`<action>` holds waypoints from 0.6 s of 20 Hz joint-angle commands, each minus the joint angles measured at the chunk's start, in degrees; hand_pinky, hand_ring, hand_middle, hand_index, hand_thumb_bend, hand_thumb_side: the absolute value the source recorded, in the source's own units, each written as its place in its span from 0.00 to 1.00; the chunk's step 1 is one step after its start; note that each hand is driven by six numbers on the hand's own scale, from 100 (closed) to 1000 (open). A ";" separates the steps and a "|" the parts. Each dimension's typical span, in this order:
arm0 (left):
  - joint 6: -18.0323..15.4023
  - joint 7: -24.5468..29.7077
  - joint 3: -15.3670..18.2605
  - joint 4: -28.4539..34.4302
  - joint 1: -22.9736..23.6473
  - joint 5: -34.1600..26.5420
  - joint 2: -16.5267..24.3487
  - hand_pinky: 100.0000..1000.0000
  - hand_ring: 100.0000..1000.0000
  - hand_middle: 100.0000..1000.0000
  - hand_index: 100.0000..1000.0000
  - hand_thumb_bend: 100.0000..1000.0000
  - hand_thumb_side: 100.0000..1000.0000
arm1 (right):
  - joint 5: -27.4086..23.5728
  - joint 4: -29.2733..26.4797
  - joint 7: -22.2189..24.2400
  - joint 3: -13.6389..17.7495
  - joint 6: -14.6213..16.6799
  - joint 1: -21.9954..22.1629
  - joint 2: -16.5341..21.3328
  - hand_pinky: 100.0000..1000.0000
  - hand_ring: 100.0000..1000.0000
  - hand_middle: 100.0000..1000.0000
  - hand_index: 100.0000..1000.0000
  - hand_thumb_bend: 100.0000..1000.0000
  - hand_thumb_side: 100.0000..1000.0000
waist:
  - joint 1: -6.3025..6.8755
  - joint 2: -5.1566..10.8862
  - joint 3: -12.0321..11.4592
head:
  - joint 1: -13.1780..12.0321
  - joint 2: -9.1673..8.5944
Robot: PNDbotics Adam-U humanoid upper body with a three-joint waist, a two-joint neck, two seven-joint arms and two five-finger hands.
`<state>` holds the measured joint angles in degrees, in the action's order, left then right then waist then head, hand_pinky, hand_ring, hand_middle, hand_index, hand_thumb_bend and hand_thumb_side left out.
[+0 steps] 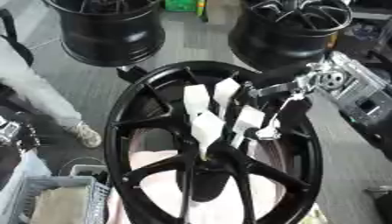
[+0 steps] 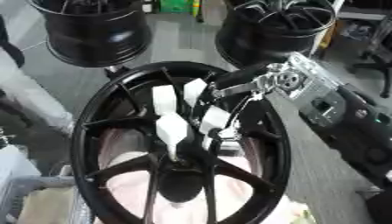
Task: Pull the pin out of the wheel hub.
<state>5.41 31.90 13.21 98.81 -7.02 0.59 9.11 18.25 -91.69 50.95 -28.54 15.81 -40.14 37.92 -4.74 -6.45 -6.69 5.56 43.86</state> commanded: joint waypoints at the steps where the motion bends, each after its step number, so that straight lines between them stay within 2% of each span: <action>1: 0.15 -0.01 -0.20 1.08 -0.54 0.24 1.10 0.67 0.69 0.62 0.73 0.00 0.84 | 0.97 -1.03 -0.10 1.15 0.87 -0.95 1.28 0.47 0.51 0.59 0.79 0.08 0.46 | 0.22 0.51 0.13 | 0.00 0.26; 8: 0.16 0.01 -0.21 1.07 -0.53 0.22 1.08 0.67 0.69 0.62 0.73 0.00 0.84 | 2.07 -0.95 -0.93 1.15 1.06 -0.92 1.32 0.40 0.45 0.55 0.75 0.05 0.43 | 0.23 0.51 0.18 | 0.02 0.26; 12: 0.18 0.01 -0.21 1.06 -0.49 0.23 1.08 0.67 0.69 0.62 0.73 0.00 0.84 | 2.28 -0.91 -1.18 1.17 1.08 -0.92 1.29 0.43 0.48 0.57 0.77 0.07 0.45 | 0.22 0.49 0.18 | 0.04 0.26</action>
<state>5.45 31.87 13.21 98.81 -7.02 0.59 9.11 20.14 -91.74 49.79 -28.26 16.62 -40.14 37.94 -4.74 -6.46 -6.64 5.56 43.86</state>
